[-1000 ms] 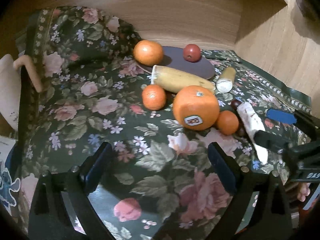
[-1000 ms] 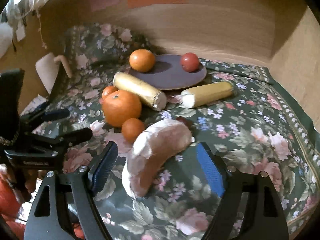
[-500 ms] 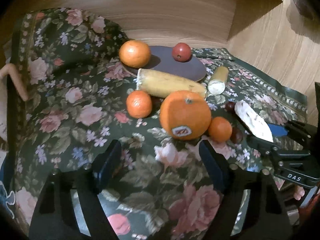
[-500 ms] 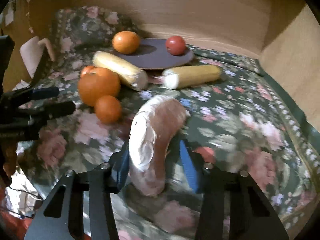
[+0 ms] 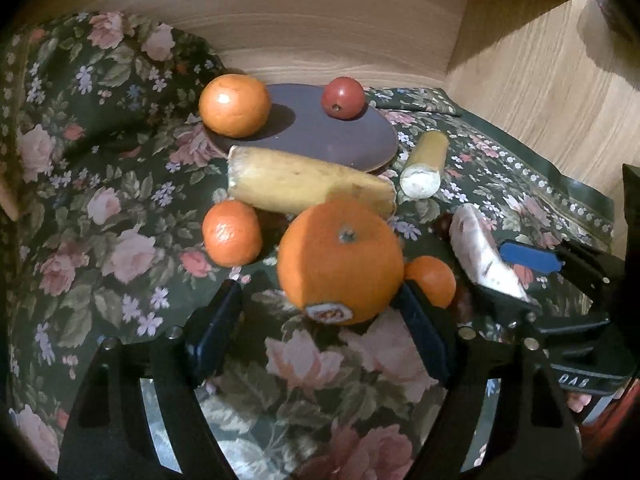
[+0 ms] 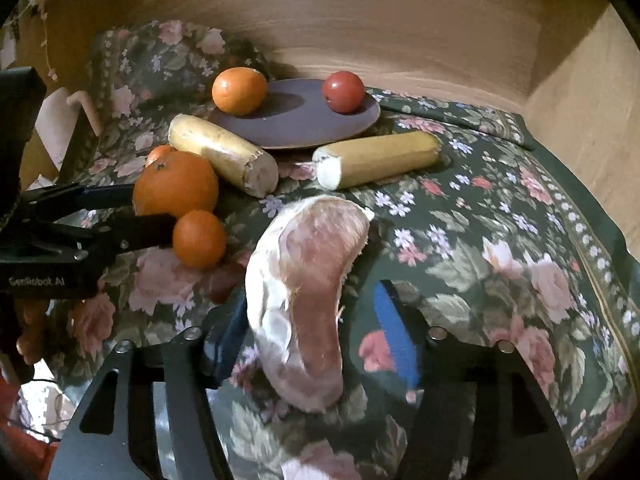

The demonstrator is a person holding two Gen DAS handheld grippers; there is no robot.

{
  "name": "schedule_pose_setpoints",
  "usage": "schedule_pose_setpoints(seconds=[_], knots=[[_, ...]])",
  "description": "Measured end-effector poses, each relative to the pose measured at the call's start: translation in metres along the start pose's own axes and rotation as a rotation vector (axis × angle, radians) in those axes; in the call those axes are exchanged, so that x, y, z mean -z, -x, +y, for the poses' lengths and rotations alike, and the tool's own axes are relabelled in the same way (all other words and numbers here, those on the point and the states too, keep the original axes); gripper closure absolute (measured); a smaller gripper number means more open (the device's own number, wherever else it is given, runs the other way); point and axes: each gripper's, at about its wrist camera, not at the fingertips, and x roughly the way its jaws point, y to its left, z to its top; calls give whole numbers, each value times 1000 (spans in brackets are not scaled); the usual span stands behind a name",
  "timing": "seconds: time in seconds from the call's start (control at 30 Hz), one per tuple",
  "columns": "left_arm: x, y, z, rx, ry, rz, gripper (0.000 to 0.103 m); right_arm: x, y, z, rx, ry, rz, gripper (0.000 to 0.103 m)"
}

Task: Organize fruits
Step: 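Grasp the pink pomelo segment with the right tool while the left grasps the stickered orange, then carry both fruits to the plate and open the right tool on it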

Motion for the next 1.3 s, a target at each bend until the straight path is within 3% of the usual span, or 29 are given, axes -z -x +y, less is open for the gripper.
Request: schedule_pose_setpoints(seconds=[0.2, 0.23, 0.3, 0.33, 0.6, 0.8, 1.3], knots=[[-11, -8, -1, 4, 9, -5, 22, -3, -4, -2, -19, -3, -11, 42], [-12, -9, -1, 6, 7, -6, 23, -3, -4, -2, -26, -5, -13, 46], [-12, -10, -2, 22, -1, -1, 36, -4, -3, -2, -41, -6, -12, 57], [-11, -11, -4, 38, -6, 6, 38, -4, -2, -2, -43, -8, -13, 58], [-9, -3, -8, 24, -30, -7, 39, -5, 8, -7, -28, -26, -44, 60], [-18, 19, -5, 24, -31, -66, 39, -17, 21, -16, -8, -41, -98, 60], [-72, 45, 7, -24, -23, -178, 39, -79, 33, -17, 15, 45, -235, 60]])
